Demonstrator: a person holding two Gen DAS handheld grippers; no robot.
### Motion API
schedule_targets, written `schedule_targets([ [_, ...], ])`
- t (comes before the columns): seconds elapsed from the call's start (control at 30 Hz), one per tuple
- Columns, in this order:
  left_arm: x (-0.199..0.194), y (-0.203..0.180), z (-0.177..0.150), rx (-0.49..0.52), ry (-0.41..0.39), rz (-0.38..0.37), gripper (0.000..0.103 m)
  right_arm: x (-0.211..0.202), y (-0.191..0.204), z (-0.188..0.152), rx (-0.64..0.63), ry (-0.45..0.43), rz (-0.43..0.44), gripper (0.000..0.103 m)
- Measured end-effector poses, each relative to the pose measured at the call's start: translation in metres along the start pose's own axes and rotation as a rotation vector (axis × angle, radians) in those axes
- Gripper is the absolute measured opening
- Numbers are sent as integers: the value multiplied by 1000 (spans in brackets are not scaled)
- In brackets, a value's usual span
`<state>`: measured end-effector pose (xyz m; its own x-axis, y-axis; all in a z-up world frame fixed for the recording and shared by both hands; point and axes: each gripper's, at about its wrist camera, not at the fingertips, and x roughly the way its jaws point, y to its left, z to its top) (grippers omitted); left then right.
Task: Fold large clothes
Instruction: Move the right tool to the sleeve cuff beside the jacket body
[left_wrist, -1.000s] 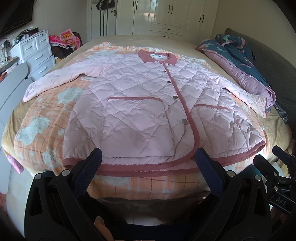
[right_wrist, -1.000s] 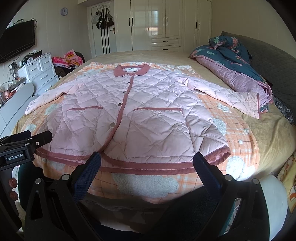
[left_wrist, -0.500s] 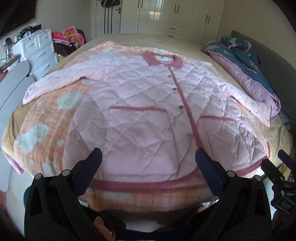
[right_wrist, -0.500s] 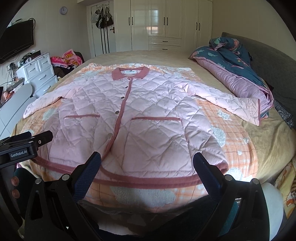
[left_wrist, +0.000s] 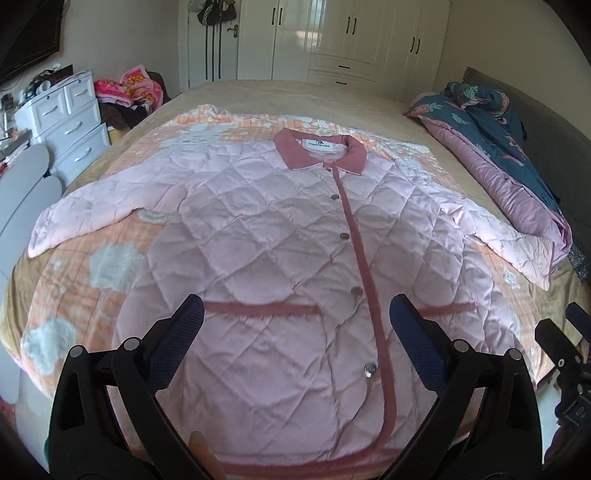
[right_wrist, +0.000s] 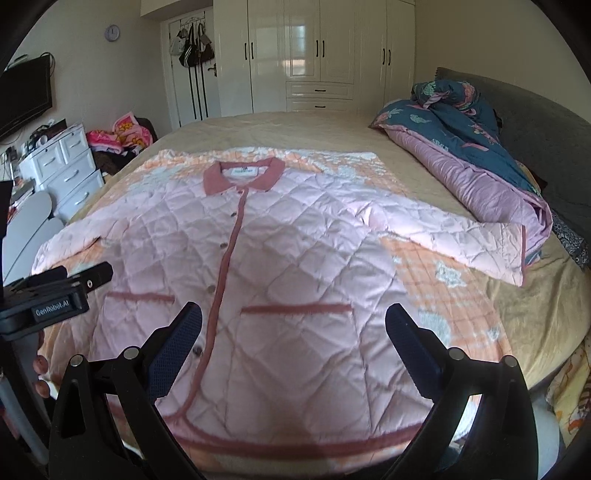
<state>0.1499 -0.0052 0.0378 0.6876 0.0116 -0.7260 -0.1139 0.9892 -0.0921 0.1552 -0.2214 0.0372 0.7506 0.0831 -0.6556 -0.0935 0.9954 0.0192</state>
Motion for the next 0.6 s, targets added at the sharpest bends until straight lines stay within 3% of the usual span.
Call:
schedule_targets([
  [0.3,41,-13,47,-4,30,-3,94,43,-22,58,53,-13,-22,99],
  [0.47,66,-29,70,5,44,-32,94,71,-51,85,119,-1,-37,99],
  [0.6,91,-52,86,45,44,-15,94,94,-86,98,192,0,-72,99],
])
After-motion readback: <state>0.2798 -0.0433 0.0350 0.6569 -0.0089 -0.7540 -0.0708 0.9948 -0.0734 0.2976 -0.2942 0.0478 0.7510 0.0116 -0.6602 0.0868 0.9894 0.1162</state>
